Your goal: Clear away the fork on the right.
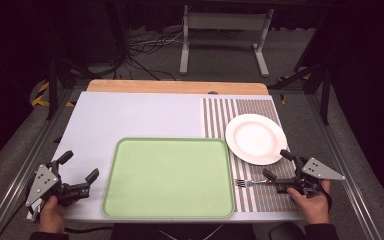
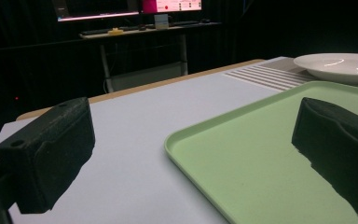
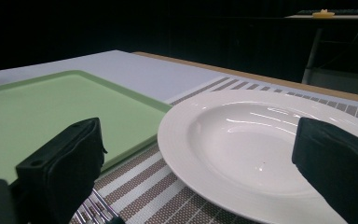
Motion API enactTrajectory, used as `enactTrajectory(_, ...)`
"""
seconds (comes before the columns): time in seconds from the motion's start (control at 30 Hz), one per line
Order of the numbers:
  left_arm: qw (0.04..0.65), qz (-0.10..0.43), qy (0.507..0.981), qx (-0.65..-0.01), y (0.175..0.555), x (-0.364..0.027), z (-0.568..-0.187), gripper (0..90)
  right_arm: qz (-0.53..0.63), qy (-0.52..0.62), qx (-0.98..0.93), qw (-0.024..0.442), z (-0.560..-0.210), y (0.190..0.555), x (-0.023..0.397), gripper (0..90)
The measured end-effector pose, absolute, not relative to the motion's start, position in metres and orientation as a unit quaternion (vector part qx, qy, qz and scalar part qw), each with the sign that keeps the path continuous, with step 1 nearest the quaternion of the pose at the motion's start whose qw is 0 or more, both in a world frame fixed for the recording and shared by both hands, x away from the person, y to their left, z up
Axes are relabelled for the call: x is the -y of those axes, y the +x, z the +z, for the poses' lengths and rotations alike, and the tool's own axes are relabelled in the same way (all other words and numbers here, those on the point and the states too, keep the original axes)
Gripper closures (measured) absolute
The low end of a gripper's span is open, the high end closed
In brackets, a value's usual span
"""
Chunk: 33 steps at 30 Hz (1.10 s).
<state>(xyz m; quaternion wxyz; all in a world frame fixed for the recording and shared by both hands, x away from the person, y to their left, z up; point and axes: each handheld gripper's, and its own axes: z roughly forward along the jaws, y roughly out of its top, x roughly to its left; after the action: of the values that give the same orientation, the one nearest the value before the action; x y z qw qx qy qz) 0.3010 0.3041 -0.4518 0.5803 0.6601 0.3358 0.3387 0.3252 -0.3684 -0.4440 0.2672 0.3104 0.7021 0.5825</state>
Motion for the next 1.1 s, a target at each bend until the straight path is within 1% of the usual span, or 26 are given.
enactTrajectory(0.67, 0.579, 0.340, 0.660, -0.337, 0.301, -0.305, -0.452, 0.0, 0.585, 0.311, -0.702, 0.262, -0.443, 0.327, 0.367, 3.3)
enactTrajectory(1.1, 0.579, 0.341, 0.659, -0.338, 0.301, -0.304, -0.452, 0.0, 0.598, 0.293, -0.708, 0.235, -0.425, 0.346, 0.347, 2.3)
